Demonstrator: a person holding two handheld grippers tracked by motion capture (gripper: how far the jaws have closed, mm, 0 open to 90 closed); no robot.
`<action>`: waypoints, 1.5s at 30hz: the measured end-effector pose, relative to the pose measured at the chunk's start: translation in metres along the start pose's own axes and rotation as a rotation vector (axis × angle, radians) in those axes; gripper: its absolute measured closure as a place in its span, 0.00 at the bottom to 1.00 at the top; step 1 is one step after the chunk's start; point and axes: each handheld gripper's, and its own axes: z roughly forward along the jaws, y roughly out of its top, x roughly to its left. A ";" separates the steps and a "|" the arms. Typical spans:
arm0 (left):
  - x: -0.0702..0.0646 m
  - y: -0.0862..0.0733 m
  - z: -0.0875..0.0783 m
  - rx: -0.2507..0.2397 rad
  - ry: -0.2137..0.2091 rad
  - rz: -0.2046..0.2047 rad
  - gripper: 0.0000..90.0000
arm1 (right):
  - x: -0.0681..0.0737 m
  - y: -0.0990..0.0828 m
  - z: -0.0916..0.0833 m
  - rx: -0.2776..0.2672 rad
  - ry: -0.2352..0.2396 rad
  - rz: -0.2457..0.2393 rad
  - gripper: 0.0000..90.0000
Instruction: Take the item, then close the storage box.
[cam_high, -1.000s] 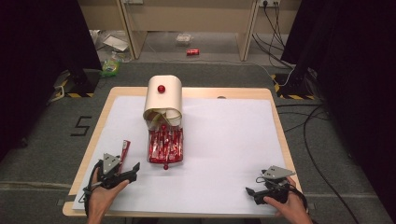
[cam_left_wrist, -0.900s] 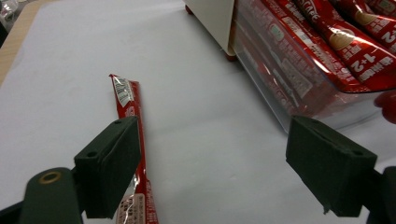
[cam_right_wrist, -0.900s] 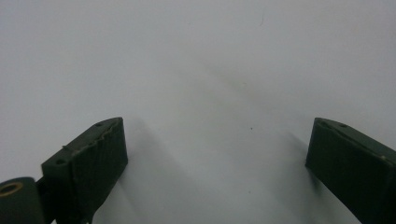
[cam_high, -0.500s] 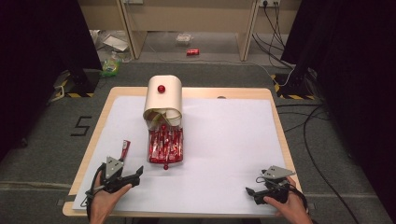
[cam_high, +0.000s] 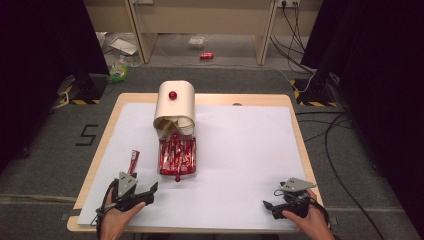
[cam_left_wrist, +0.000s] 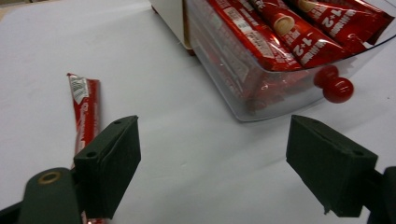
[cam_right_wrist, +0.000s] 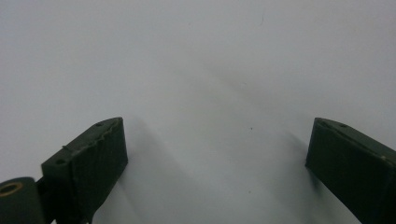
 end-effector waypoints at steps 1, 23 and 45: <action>-0.002 0.000 0.001 0.001 -0.005 0.004 0.19 | 0.000 0.000 0.000 0.000 0.000 0.001 0.06; -0.022 0.001 0.014 0.017 -0.031 0.028 0.19 | 0.000 0.000 0.000 0.000 0.001 0.000 0.06; -0.020 0.009 0.028 0.001 0.020 0.005 0.18 | 0.000 0.000 0.000 0.000 0.000 0.000 0.06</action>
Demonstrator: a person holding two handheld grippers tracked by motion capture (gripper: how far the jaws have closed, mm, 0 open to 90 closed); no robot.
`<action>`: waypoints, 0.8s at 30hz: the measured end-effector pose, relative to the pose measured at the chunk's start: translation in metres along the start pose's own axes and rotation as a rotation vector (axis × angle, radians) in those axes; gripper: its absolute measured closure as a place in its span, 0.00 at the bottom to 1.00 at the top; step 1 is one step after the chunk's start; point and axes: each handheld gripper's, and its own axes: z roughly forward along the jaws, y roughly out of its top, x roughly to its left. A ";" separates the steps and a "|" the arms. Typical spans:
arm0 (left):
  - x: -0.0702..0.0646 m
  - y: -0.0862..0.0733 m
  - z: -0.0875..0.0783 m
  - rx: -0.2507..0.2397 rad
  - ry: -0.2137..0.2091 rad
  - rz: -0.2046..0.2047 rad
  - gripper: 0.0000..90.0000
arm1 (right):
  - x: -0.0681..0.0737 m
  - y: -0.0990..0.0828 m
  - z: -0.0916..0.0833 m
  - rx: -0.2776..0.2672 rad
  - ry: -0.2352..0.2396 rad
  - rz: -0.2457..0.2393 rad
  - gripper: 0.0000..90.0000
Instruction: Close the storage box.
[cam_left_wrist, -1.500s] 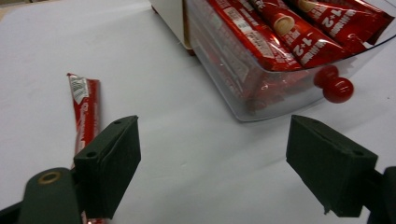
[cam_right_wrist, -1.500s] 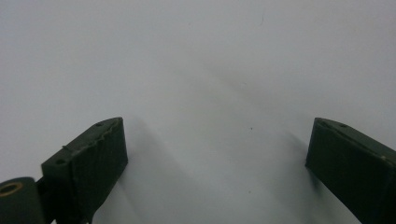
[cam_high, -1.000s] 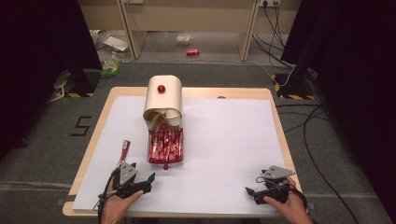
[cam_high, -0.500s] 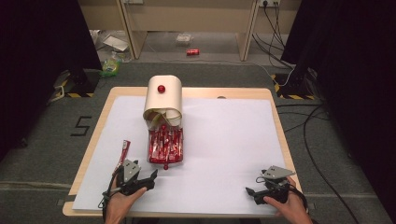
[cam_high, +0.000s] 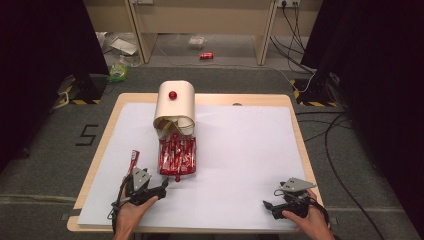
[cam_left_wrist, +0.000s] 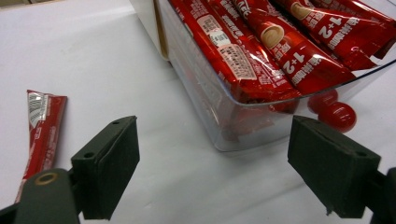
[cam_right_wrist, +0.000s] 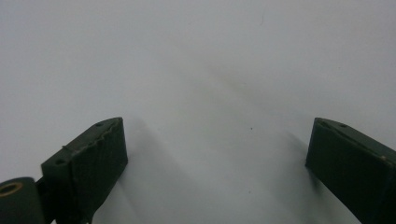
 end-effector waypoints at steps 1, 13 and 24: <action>0.000 0.000 0.000 0.000 -0.001 0.002 0.17 | 0.000 0.000 0.000 0.000 -0.001 0.000 0.06; -0.005 0.013 0.005 -0.038 -0.007 0.001 0.16 | 0.000 0.000 0.000 0.000 -0.001 0.000 0.06; -0.005 0.024 0.010 -0.066 0.003 -0.018 0.16 | 0.000 0.000 0.000 0.000 -0.002 0.000 0.06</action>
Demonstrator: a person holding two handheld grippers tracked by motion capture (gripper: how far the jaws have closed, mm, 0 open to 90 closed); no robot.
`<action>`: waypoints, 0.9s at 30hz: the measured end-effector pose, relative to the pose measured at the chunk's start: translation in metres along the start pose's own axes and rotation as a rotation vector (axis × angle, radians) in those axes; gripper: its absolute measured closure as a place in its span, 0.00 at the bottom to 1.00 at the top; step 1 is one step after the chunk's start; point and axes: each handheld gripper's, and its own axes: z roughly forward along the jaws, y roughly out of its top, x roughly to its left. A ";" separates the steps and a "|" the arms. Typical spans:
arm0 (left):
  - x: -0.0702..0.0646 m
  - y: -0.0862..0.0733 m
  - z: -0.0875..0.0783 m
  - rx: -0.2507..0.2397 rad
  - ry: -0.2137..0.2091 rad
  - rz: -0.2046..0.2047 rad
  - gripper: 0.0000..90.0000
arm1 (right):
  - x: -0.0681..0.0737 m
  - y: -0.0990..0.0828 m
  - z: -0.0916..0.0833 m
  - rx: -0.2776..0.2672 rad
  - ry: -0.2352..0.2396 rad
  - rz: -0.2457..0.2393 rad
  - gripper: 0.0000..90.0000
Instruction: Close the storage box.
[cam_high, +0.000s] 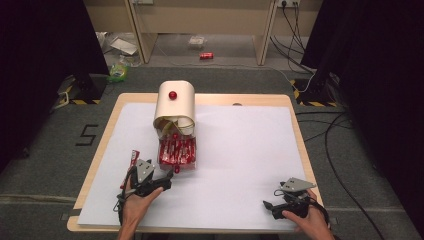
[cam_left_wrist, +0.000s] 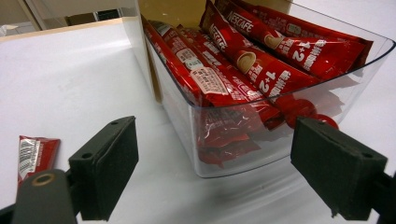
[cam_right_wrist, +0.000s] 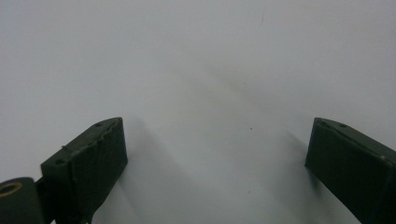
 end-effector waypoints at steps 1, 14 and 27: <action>0.000 0.000 0.000 0.001 -0.002 -0.001 0.16 | 0.000 0.000 0.000 0.001 0.000 0.002 0.06; 0.006 0.006 0.012 -0.009 0.013 -0.025 0.16 | 0.000 0.000 0.000 0.000 0.002 0.001 0.06; 0.013 0.014 0.020 -0.023 0.016 -0.047 0.16 | 0.000 0.000 0.000 0.000 0.000 0.000 0.06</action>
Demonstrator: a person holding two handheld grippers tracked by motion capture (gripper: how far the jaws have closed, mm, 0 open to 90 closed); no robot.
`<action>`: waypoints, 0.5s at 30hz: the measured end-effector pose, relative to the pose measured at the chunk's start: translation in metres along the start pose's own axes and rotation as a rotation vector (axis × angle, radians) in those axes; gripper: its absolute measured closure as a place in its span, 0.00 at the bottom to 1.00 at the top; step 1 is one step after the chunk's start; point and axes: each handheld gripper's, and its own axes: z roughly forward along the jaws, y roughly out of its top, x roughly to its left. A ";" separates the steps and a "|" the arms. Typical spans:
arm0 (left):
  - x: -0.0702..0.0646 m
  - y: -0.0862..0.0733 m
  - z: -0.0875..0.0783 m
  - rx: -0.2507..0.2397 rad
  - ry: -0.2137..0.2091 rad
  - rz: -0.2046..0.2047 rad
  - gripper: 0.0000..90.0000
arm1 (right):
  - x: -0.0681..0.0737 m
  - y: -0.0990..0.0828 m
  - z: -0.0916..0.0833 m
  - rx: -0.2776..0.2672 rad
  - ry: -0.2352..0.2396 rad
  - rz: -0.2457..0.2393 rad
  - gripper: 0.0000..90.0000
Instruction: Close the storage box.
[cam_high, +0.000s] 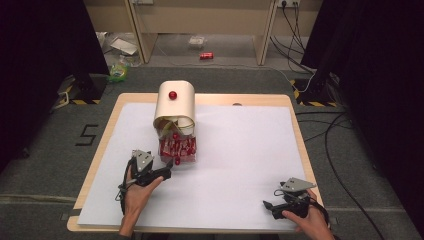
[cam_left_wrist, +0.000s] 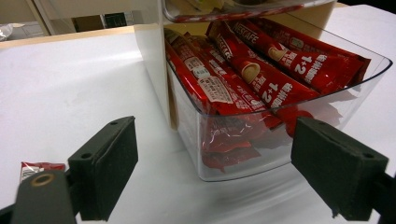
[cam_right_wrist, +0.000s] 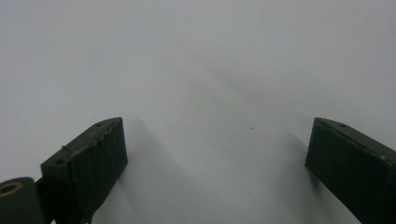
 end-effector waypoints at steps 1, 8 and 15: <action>0.000 0.000 0.001 0.003 0.002 0.004 0.16 | 0.000 0.000 0.000 0.000 0.000 0.000 0.06; 0.003 0.002 0.007 0.004 0.004 0.003 0.16 | 0.000 0.000 0.000 0.000 0.000 0.000 0.06; 0.005 0.004 0.012 0.005 0.008 0.007 0.16 | 0.000 0.000 0.000 0.000 0.001 0.000 0.06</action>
